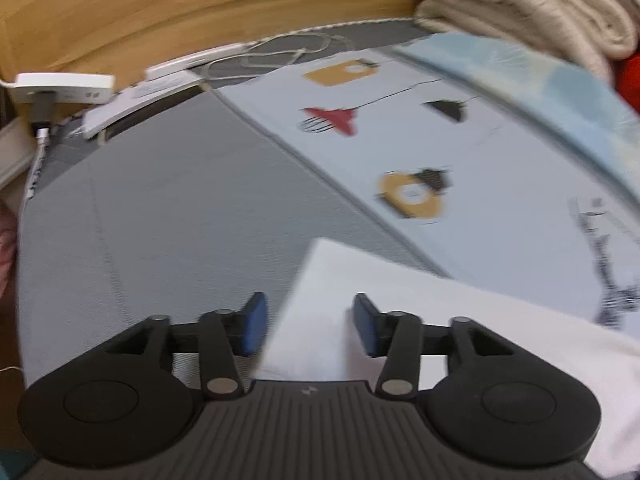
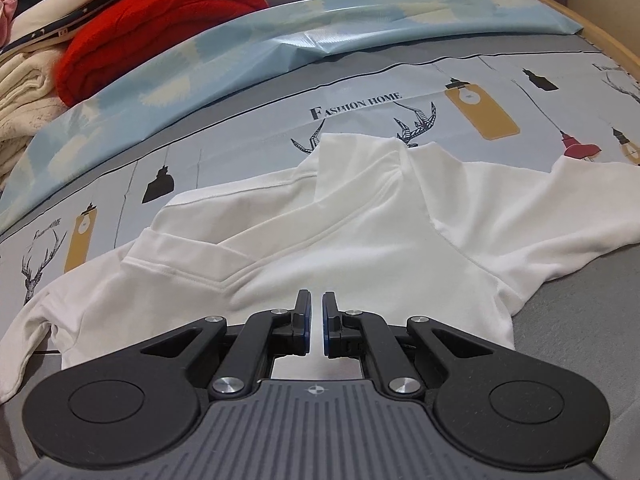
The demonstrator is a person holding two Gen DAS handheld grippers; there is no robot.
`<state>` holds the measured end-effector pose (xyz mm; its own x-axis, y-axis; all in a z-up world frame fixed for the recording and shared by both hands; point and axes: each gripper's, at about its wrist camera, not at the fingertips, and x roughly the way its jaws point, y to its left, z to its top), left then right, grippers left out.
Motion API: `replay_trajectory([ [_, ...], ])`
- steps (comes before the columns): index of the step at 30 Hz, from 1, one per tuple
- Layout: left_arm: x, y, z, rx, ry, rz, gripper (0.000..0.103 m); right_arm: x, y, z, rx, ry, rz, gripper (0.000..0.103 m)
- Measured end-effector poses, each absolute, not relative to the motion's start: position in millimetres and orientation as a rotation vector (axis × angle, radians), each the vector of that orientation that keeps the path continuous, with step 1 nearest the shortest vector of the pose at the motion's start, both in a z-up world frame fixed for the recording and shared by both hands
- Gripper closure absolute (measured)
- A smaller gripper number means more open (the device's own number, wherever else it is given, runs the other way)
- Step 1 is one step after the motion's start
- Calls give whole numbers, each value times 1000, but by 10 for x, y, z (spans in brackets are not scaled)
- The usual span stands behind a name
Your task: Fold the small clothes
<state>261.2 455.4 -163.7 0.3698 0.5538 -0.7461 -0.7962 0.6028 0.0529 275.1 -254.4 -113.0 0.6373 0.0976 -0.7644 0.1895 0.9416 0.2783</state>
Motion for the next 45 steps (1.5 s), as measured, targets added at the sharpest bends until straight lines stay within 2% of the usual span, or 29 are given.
replay_trajectory([
  [3,2588,4629,-1776,-338,831,854,41,2753,-2533,-1112,348,880,-48,98],
  [4,2606,4601,-1782,-301,827,838,47,2754,-2518,-1107,344,879,-44,98],
  [5,2629,4566,-1769,-275,825,795,78,2755,-2507,-1106,341,879,-44,98],
  [6,2659,4539,-1750,-255,821,745,92,2759,-2498,-1106,338,880,-44,98],
  [10,2703,4418,-1646,-40,759,757,94,2774,-2477,-1122,334,887,-46,98],
  [12,2704,4502,-1618,67,749,929,94,2779,-2470,-1123,331,889,-46,98],
  [14,2631,4674,-1588,32,740,1068,92,2776,-2463,-1114,328,887,-45,98],
  [17,2643,4741,-1594,-2,823,1129,85,2775,-2454,-1106,323,885,-37,98],
  [19,2706,4527,-1465,50,780,1121,72,2769,-2454,-1109,320,885,-33,98],
  [20,2762,4386,-1370,65,741,1079,62,2763,-2461,-1114,319,887,-31,98],
  [21,2823,4173,-1257,77,689,1004,58,2760,-2464,-1116,321,888,-30,98],
  [24,2996,3526,-1091,47,609,664,55,2747,-2494,-1121,332,890,-32,98],
  [28,3221,2656,-1155,-19,636,248,55,2699,-2525,-1151,331,896,-36,98],
  [33,3482,1729,-1405,55,677,-7,55,2682,-2642,-1142,352,895,-56,98],
  [38,3683,1278,-1731,102,723,-25,55,2660,-2754,-1124,382,891,-57,98],
  [42,3895,1266,-1885,85,738,-20,56,2653,-2853,-1136,397,897,-62,98],
  [43,3907,1241,-1885,84,742,-32,58,2654,-2880,-1135,400,897,-66,98],
  [44,3927,1227,-1901,87,746,-44,66,2654,-2905,-1134,402,897,-68,98],
  [45,3956,1222,-1921,99,749,-61,87,2653,-2923,-1133,406,896,-70,98],
])
